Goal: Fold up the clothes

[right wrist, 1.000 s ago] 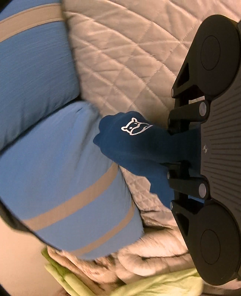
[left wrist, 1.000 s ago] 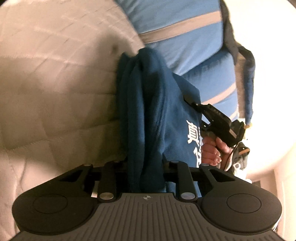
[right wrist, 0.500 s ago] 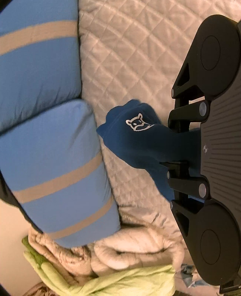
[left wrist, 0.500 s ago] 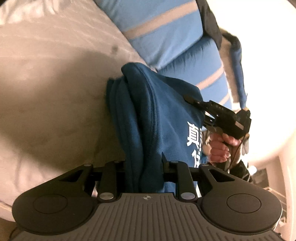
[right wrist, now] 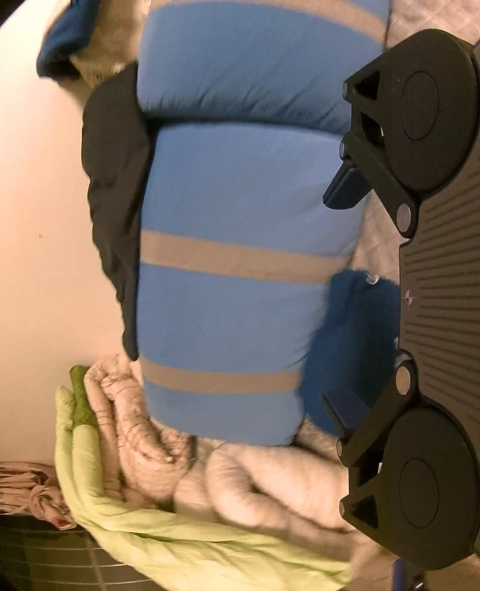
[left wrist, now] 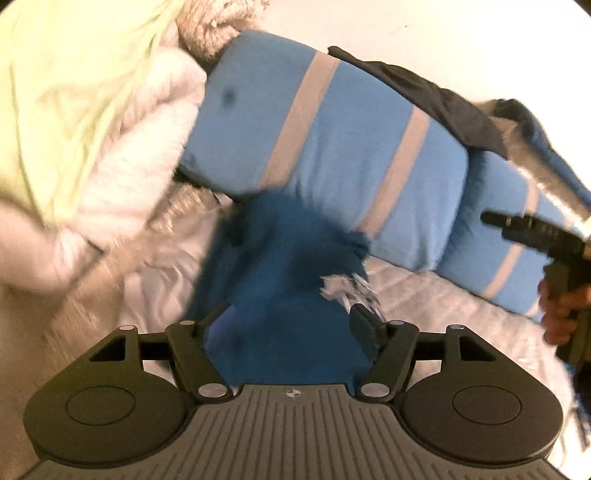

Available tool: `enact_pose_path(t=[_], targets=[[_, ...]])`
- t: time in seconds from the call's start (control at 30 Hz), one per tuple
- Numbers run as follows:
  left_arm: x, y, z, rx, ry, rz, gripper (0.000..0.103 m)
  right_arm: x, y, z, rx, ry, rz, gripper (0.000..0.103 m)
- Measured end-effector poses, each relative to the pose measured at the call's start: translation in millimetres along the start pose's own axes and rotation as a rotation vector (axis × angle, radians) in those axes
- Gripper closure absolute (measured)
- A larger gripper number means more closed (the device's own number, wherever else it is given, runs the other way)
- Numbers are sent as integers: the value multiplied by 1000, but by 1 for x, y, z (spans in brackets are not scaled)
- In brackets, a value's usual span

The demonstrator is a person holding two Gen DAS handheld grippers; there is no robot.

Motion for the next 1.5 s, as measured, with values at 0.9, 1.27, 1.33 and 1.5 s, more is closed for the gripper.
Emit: enact_pose_path(t=[0.9,1.27,1.33,1.5], targets=[[-43,73,37,76,-45,-142,35,-91,135,225,57,197,22,0],[-60,68,54,62,-77,-195,35,-120,162,278,46,273,27,0],[-60,67,51,72,-84,-198,35,-127,167,285,47,297,29,0],[-57,68,38,104,-95,-186,29,-151,187,296,65,331,-19,0]])
Point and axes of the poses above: each gripper's, at about its wrist camera, not at the fingertips, and z roughly against the way its jaws point, x to its left, y to its underside, the point moved 5 cm from there along -z, roughly the way its jaws point, and after that the axes turned 9 degrees about x, right-handed, at the moved point
